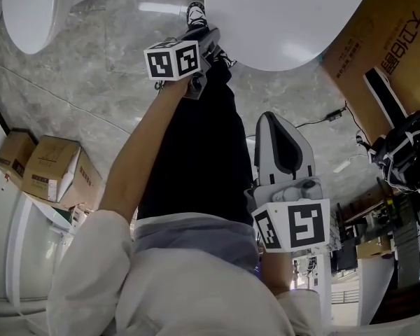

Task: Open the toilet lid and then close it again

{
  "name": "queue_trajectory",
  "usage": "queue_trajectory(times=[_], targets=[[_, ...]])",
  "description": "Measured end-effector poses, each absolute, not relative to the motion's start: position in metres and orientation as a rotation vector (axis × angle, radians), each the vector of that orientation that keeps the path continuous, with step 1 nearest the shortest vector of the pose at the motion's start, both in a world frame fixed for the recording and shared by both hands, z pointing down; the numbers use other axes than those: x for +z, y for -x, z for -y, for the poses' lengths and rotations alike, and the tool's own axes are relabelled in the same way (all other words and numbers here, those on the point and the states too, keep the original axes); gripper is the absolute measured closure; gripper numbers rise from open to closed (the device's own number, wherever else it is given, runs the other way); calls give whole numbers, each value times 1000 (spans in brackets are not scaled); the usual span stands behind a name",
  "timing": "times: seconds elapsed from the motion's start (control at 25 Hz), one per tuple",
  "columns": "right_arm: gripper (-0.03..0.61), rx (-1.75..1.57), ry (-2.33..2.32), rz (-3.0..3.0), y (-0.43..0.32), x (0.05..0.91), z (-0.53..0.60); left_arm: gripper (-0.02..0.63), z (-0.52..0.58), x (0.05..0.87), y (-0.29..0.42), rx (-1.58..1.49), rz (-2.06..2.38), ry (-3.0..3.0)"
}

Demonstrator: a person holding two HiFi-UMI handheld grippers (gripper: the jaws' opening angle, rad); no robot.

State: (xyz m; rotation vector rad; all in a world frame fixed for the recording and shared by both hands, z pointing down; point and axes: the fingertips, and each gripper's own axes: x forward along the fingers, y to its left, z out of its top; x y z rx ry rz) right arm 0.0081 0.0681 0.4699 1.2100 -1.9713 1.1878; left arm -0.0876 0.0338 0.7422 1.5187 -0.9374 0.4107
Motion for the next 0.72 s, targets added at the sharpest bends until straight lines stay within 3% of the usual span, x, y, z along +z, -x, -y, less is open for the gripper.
queue_trajectory(times=[0.72], targets=[[569, 1194, -1214, 1976, -13, 466, -71, 535, -36, 734, 86, 558, 961, -1608]])
